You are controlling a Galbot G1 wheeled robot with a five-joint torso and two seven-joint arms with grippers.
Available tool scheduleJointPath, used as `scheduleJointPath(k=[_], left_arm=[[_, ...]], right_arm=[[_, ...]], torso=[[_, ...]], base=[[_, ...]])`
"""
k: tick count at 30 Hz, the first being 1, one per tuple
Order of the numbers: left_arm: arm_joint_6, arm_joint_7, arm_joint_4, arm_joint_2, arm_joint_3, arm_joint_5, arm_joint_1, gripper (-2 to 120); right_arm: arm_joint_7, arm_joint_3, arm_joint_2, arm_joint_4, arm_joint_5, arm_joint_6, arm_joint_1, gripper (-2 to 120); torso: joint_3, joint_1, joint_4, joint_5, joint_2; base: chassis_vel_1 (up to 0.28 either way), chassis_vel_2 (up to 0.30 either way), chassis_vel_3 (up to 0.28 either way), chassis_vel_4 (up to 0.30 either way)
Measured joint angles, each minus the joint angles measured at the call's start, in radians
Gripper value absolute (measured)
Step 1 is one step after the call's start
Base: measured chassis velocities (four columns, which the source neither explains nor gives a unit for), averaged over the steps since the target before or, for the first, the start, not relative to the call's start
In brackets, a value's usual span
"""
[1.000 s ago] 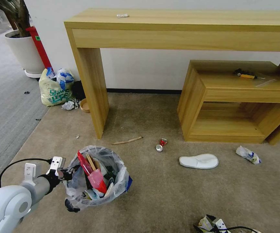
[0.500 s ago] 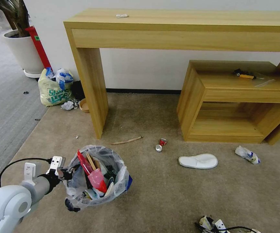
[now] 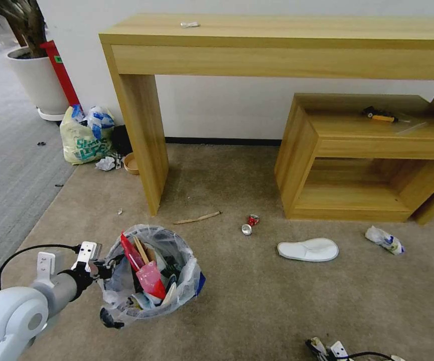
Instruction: Pick up the trash bin and place the garbage on the floor into it.
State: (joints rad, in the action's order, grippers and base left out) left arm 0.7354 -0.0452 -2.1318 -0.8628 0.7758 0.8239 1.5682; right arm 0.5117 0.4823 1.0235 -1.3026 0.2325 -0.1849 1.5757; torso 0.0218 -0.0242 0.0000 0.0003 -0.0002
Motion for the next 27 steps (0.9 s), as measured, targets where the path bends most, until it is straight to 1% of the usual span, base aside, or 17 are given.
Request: scheduleJointPath(k=[1,3,4,7,9,11,12,14,15,17,18,19,20,22,23,26,27], left_arm=[[0.0,0.0,0.0,0.0,0.0,0.0,0.0,0],[0.0,0.0,-0.002,0.0,-0.001,0.0,-0.001,0],[0.0,0.0,-0.002,0.0,-0.001,0.0,-0.001,0],[0.0,0.0,-0.007,0.0,-0.003,0.002,-0.003,0],[0.0,0.0,-0.008,0.001,-0.003,0.002,-0.003,0],[0.0,0.002,-0.009,0.004,-0.005,0.003,-0.003,0],[0.0,0.002,-0.009,0.004,-0.005,0.003,-0.003,0],[0.0,0.003,-0.009,0.005,-0.01,0.003,-0.006,0],[0.0,0.003,-0.009,0.005,-0.01,0.003,-0.006,0],[0.0,0.003,-0.009,0.007,-0.018,0.003,-0.01,0],[0.0,0.004,-0.009,0.008,-0.02,0.003,-0.01,0],[0.0,0.006,-0.008,0.011,-0.028,0.004,-0.016,0],[0.0,0.006,-0.008,0.011,-0.028,0.004,-0.016,0],[0.0,0.01,-0.007,0.013,-0.037,0.009,-0.024,0],[0.0,0.01,-0.007,0.013,-0.037,0.009,-0.024,0],[0.0,0.017,-0.003,0.022,-0.043,0.013,-0.028,0],[0.0,0.017,-0.003,0.022,-0.043,0.013,-0.028,0]], right_arm=[[0.0,0.0,0.0,0.0,0.0,0.0,0.0,0],[-0.007,0.015,-0.011,-0.052,0.001,0.005,0.0,0],[-0.007,0.015,-0.011,-0.052,0.001,0.005,0.0,0],[-0.022,0.032,-0.021,-0.122,0.007,0.013,-0.011,0],[-0.025,0.035,-0.024,-0.141,0.009,0.016,-0.016,0],[-0.036,0.041,-0.035,-0.216,0.026,0.034,-0.04,0],[-0.036,0.041,-0.035,-0.216,0.026,0.034,-0.04,0],[-0.053,0.033,-0.051,-0.305,0.065,0.072,-0.079,0],[-0.053,0.033,-0.051,-0.305,0.065,0.072,-0.079,0],[-0.075,0.0,-0.073,-0.391,0.12,0.127,-0.132,0],[-0.081,-0.009,-0.078,-0.406,0.131,0.139,-0.144,0],[-0.105,-0.056,-0.098,-0.463,0.174,0.196,-0.203,0],[-0.105,-0.056,-0.098,-0.463,0.174,0.196,-0.203,0],[-0.129,-0.138,-0.119,-0.521,0.236,0.274,-0.298,0],[-0.129,-0.138,-0.119,-0.521,0.236,0.274,-0.298,0],[-0.137,-0.269,-0.139,-0.582,0.304,0.357,-0.478,0],[-0.137,-0.269,-0.139,-0.582,0.304,0.357,-0.478,0]], torso=[[0.0,0.0,0.0,0.0,0.0],[0.0,0.0,0.0001,-0.0003,0.0],[0.0,0.0,0.0001,-0.0003,0.0],[0.0,0.0,0.0,-0.0006,0.0],[0.0,0.0,0.0,-0.0005,0.0],[0.0,0.0,-0.0001,-0.0006,0.0],[0.0,0.0,-0.0001,-0.0006,0.0],[0.0,0.0,0.0,-0.0007,0.0],[0.0,0.0,0.0,-0.0007,0.0],[0.0,0.0,0.0001,-0.0008,0.0],[0.0,0.0,0.0001,-0.0009,0.0],[0.0,0.0,0.0001,-0.0009,0.0],[0.0,0.0,0.0001,-0.0009,0.0],[0.0,0.0,-0.0002,-0.0009,0.0],[0.0,0.0,-0.0002,-0.0009,0.0],[0.0,0.0,0.0005,-0.001,0.0],[0.0,0.0,0.0005,-0.001,0.0]], base=[[0.0,0.0,0.0,0.0],[0.0,0.0,0.0,0.0],[0.0,0.0,0.0,0.0],[0.0,0.0,0.0,0.0],[0.0,0.0,0.0,0.0],[0.0,0.0,0.0,0.0],[0.0,0.0,0.0,0.0],[0.0,0.0,0.0,0.0],[0.0,0.0,0.0,0.0],[0.0,0.0,0.0,0.0],[0.0,0.0,0.0,0.0],[0.0,0.0,0.0,0.0],[0.0,0.0,0.0,0.0],[0.0,0.0,0.0,0.0],[0.0,0.0,0.0,0.0],[0.0,0.0,0.0,0.0],[0.0,0.0,0.0,0.0]])
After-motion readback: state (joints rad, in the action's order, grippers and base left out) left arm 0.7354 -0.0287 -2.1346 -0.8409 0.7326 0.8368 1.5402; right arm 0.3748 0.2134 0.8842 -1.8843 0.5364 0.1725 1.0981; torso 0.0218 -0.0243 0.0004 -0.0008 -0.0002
